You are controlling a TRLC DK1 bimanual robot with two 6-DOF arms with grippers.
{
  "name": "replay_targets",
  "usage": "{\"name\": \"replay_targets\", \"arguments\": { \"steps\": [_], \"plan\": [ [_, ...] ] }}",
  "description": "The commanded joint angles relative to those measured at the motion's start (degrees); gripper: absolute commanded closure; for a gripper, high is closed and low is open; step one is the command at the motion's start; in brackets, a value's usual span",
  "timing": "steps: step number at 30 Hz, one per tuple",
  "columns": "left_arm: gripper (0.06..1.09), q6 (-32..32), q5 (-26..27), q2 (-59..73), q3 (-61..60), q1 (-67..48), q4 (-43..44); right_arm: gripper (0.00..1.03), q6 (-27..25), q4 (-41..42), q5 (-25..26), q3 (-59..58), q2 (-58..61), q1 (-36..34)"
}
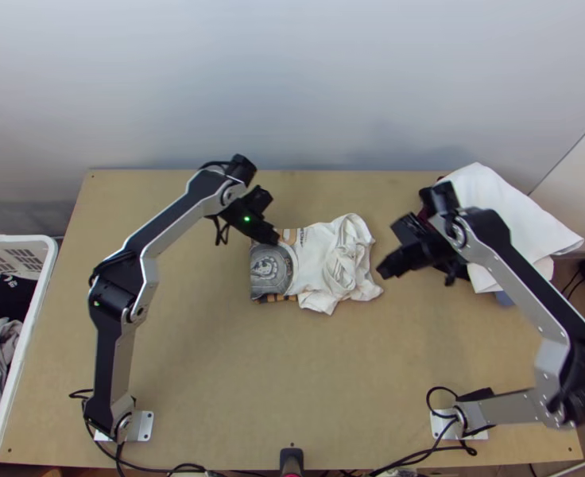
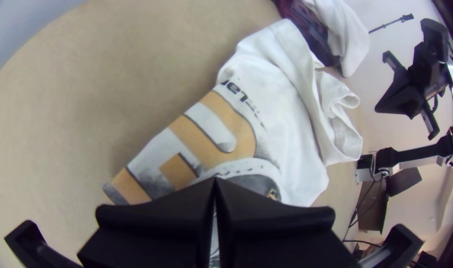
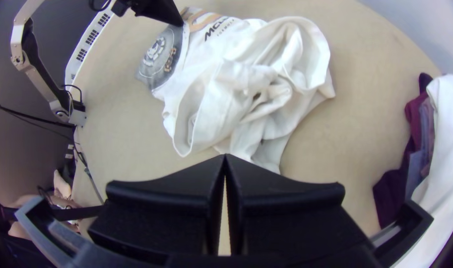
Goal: Fold the t-shirt
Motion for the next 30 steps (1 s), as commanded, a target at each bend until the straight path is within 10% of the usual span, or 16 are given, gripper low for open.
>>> {"name": "replay_targets", "arguments": {
  "steps": [1, 11, 30],
  "plan": [
    [1.00, 0.15, -2.65, -0.13, -4.69, 0.14, 1.82, 1.00, 0.39, 1.13, -0.32, 11.51, 9.27, 3.31],
    [1.00, 0.59, -5.37, 0.13, -10.22, -2.76, 4.80, 1.00, 3.21, 1.05, -1.91, 26.01, 22.80, 8.85],
    [1.00, 0.85, -5.46, -0.22, -12.68, -1.26, 6.12, 1.00, 0.83, 8.34, -0.32, 12.56, 28.34, 11.13]
  ]
}}
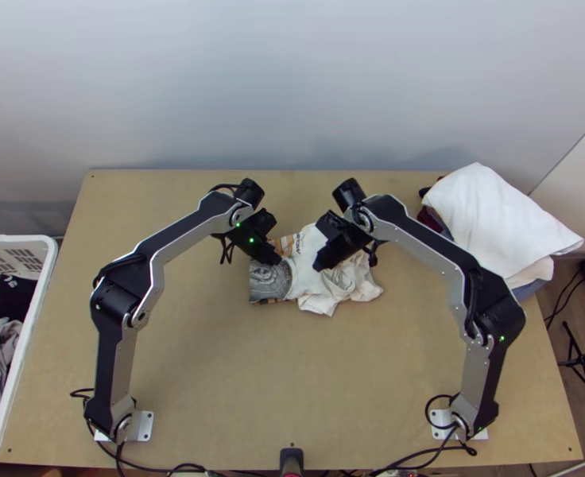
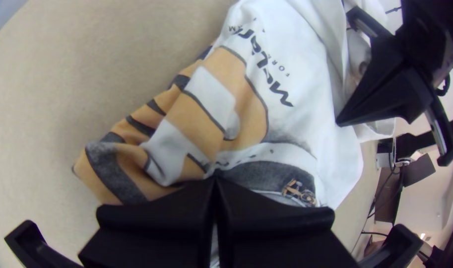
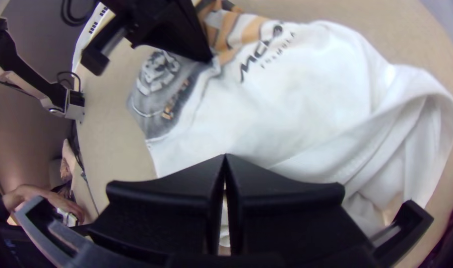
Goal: Fold the t-shirt
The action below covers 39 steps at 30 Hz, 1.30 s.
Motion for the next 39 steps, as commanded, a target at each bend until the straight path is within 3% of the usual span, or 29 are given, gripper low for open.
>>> {"name": "replay_targets", "arguments": {
  "steps": [1, 13, 16, 21, 27, 29, 30, 33, 34, 36, 39],
  "plan": [
    [1.00, 0.17, -0.21, -0.22, -1.54, 1.18, 0.40, 1.00, -2.38, 0.62, 3.77, -4.89, 0.47, -3.19],
    [1.00, 1.14, -0.39, -0.40, -3.38, 1.27, 1.19, 1.00, -10.29, -0.87, 6.93, -21.06, -19.13, -19.18],
    [1.00, 1.14, -0.30, -0.66, -3.38, 1.10, 1.19, 0.94, -10.65, -2.89, 6.93, -21.06, -21.59, -22.44],
    [1.00, 1.23, -0.21, -2.68, -3.74, 0.92, 0.31, 0.80, -9.77, -5.35, 6.76, -19.30, -23.79, -23.93],
    [0.99, 2.19, -0.21, -5.14, -3.56, 0.31, -0.75, 0.71, -7.75, -6.41, 6.76, -14.29, -22.91, -20.15],
    [0.91, 2.28, 1.28, -6.37, -2.07, 0.83, -2.33, 0.63, -6.34, -6.76, 6.67, -12.45, -20.98, -20.24],
    [0.81, 2.28, 2.77, -7.25, -1.27, 1.10, -3.21, 0.58, -5.55, -7.02, 6.67, -11.92, -20.10, -20.50],
    [0.21, 3.16, 2.95, -9.98, 0.13, 1.36, -5.67, 0.31, -5.20, -8.43, 6.49, -11.04, -17.64, -20.68],
    [0.10, 4.04, 3.30, -10.94, 0.22, 1.45, -5.93, 0.24, -5.20, -8.96, 6.49, -10.60, -17.02, -20.50],
    [0.10, 5.27, 7.34, -12.61, 0.13, 2.24, -5.84, 0.13, -5.20, -10.10, 6.32, -9.02, -15.44, -20.24],
    [0.10, 4.65, 8.14, -13.23, 2.68, 3.82, -7.07, 0.07, -5.20, -11.50, 4.38, -5.68, -12.36, -20.33]
  ]
}}
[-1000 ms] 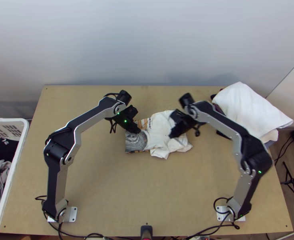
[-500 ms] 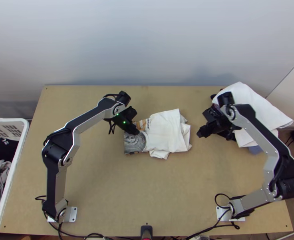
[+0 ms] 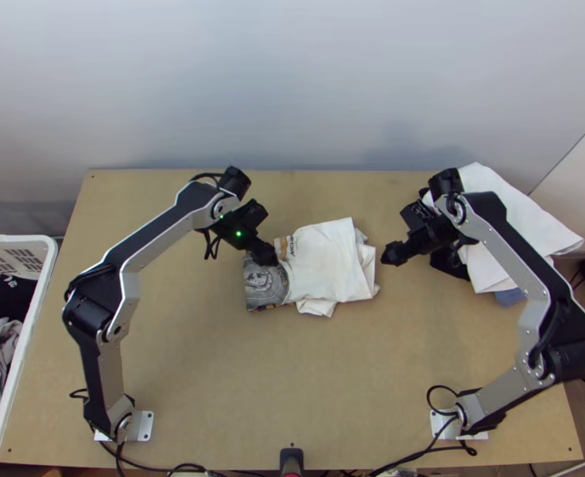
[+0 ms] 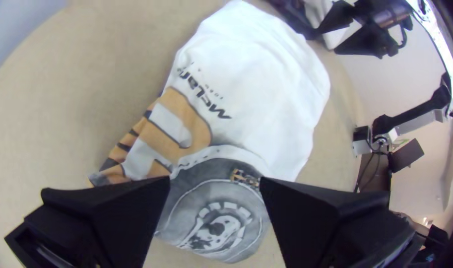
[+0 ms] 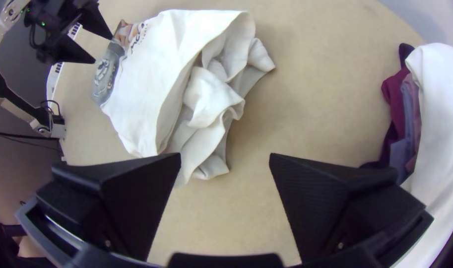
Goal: Fold the t-shirt
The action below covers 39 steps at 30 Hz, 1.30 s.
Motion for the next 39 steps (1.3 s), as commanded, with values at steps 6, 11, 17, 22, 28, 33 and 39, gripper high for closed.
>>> {"name": "replay_targets", "arguments": {
  "steps": [6, 11, 17, 22, 28, 33, 39],
  "plan": [
    [0.10, 1.09, 5.39, -7.02, 3.51, 7.32, -5.67, 0.05, 0.90, -7.84, -8.33, 13.38, 12.04, 0.28],
    [0.10, 1.80, 6.62, -12.20, -2.55, 10.84, -5.58, 0.05, 0.99, -12.14, -15.01, 17.33, 14.50, 1.16],
    [0.10, 1.80, 6.62, -16.33, -7.65, 12.77, -5.41, 0.05, 1.25, -11.44, -15.71, 16.89, 17.40, 1.87],
    [0.10, 1.97, 6.44, -18.27, -9.93, 13.56, -5.23, 0.05, 2.66, -6.87, -15.71, 13.91, 18.37, 2.75],
    [0.10, 2.06, 6.44, -20.11, -12.92, 14.62, -5.23, 0.05, 4.07, -3.18, -14.30, 12.85, 19.07, 3.45],
    [0.10, 2.24, 6.36, -21.34, -15.65, 14.88, -5.14, 0.05, 4.86, -0.63, -10.52, 12.24, 19.86, 3.71],
    [0.10, 2.50, 6.44, -22.22, -17.14, 15.67, -5.06, 0.05, 4.77, -0.28, -6.39, 12.32, 18.90, 3.98]
  ]
}}
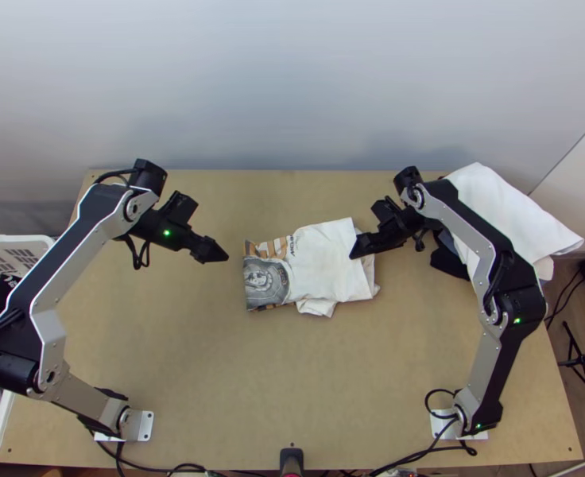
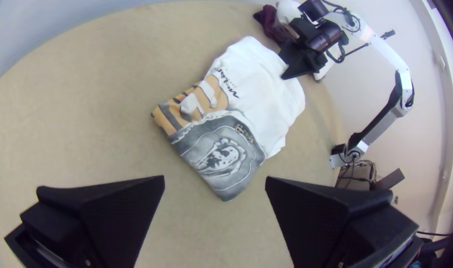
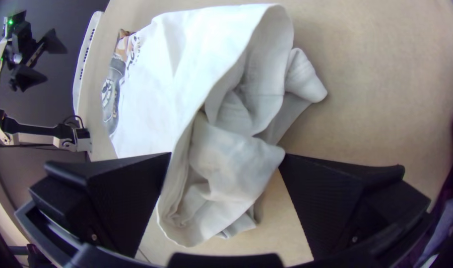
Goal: Fold the t-shirt
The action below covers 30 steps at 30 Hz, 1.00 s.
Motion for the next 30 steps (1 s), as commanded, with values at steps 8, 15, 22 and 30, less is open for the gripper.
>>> {"name": "replay_targets", "arguments": {
  "steps": [8, 15, 22, 30],
  "plan": [
    [0.10, 0.40, 0.00, -1.22, -4.10, 0.68, 0.85, 0.05, 1.04, 1.87, 4.23, -1.34, -0.75, 0.59],
    [0.10, 1.37, -0.09, -3.50, -7.18, 2.17, 0.85, 0.05, 3.67, 4.59, 2.56, -2.49, 0.13, 2.79],
    [0.10, 1.90, -0.18, -6.05, -11.49, 4.19, 1.29, 0.05, 6.22, 6.35, -3.94, -2.66, 1.44, 2.70],
    [0.10, 1.90, -0.09, -7.46, -13.95, 4.99, 1.90, 0.05, 6.57, 6.79, -6.31, -2.40, 3.11, 2.79]
  ]
}}
